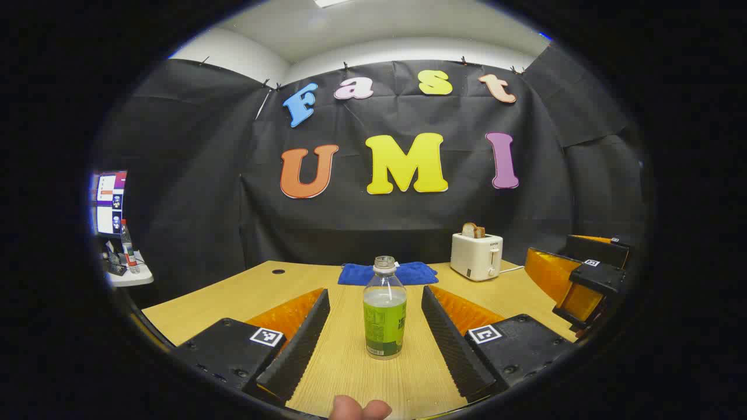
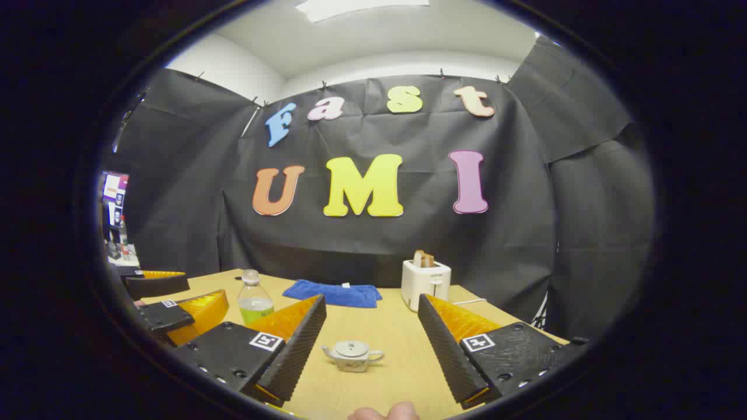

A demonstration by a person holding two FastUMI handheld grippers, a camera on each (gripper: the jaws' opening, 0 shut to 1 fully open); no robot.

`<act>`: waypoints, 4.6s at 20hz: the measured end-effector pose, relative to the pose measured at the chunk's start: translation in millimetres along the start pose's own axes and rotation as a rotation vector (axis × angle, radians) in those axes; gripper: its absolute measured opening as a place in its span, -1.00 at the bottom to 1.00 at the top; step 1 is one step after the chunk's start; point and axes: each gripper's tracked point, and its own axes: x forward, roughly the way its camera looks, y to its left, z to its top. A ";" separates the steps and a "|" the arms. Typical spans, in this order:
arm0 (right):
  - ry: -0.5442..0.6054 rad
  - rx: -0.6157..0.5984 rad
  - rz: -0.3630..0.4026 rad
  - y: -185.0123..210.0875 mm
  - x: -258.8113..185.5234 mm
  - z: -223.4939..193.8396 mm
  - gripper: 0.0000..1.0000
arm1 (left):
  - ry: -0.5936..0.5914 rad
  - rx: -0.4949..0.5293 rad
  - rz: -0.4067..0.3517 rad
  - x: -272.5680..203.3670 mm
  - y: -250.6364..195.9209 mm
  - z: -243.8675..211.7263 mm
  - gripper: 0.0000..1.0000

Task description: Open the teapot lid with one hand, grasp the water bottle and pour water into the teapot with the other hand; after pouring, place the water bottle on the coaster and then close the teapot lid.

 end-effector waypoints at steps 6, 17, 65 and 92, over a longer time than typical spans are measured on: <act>-0.001 -0.011 -0.008 4.3 -3.0 -3.4 0.91 | 0.005 -0.004 0.015 1.7 8.6 -2.1 0.98; 0.022 -0.019 -0.009 2.0 0.7 -13.0 0.91 | 0.011 0.001 0.013 2.5 7.7 -4.3 0.98; 0.244 -0.039 0.075 34.6 110.5 -110.0 -0.93 | 0.090 -0.021 0.007 13.0 23.1 -29.0 0.98; 0.221 0.010 0.040 -33.9 77.3 -95.7 -0.94 | 0.266 -0.041 -0.029 79.5 -16.7 -117.2 0.99</act>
